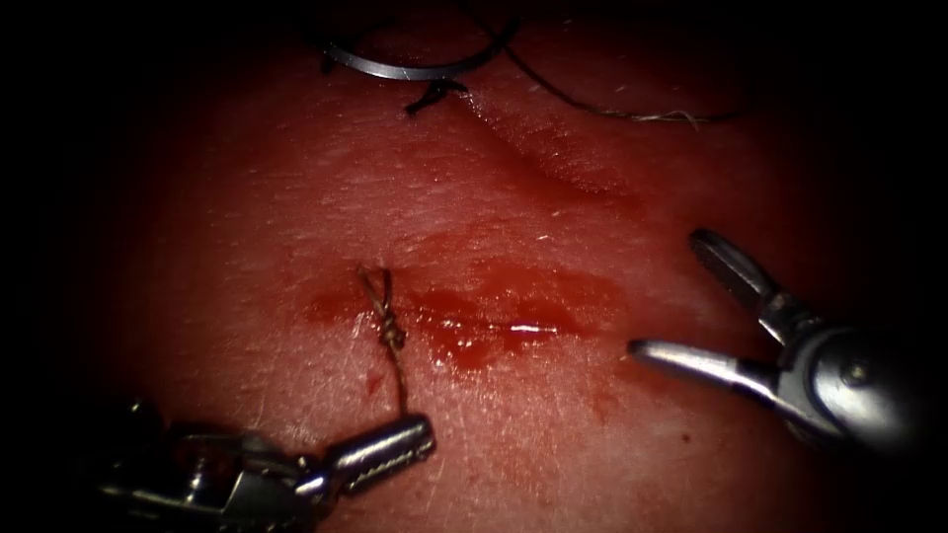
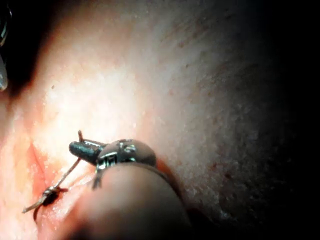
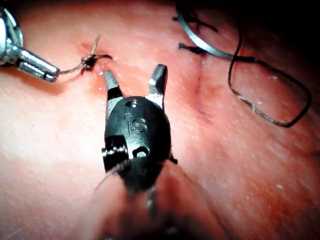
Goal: Wound Closure
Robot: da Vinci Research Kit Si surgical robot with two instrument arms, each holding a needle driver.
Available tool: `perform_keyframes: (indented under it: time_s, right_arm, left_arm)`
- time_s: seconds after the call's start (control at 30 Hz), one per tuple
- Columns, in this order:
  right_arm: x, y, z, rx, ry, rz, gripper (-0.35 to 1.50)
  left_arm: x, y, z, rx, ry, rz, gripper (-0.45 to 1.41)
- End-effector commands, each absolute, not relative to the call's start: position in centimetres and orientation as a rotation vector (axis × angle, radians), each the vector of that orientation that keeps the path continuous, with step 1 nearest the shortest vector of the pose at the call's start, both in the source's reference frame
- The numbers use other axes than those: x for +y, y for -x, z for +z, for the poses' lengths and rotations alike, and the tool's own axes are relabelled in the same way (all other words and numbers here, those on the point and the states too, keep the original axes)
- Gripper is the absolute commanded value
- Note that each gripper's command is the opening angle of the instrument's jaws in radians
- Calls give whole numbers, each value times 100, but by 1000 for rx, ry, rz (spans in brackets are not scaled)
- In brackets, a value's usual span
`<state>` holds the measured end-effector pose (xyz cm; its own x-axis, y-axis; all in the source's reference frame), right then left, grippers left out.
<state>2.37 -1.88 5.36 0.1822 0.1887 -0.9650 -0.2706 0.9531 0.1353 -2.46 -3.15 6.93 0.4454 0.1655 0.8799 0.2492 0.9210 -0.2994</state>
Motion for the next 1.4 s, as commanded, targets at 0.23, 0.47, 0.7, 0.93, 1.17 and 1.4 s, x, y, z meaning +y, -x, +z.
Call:
perform_keyframes:
  time_s: [0.23,0.47,0.7,0.93,1.17,1.4]
  right_arm:
    - [-217,-311,580,1491,64,48,84]
    - [-205,-348,603,1500,154,-91,89]
    - [-196,-374,630,1452,185,-173,125]
    - [-209,-387,645,1437,188,-206,130]
    - [-213,-397,644,1439,196,-216,130]
    - [-218,-415,636,1440,198,-211,133]
  left_arm:
    - [-307,239,690,-1125,404,-54,-33]
    - [-306,237,691,-1129,389,-75,-25]
    - [-306,231,690,-1129,355,-82,-23]
    - [-302,228,687,-1134,346,-79,-23]
    - [-300,231,682,-1135,337,-94,-23]
    - [-299,230,676,-1140,330,-95,-23]
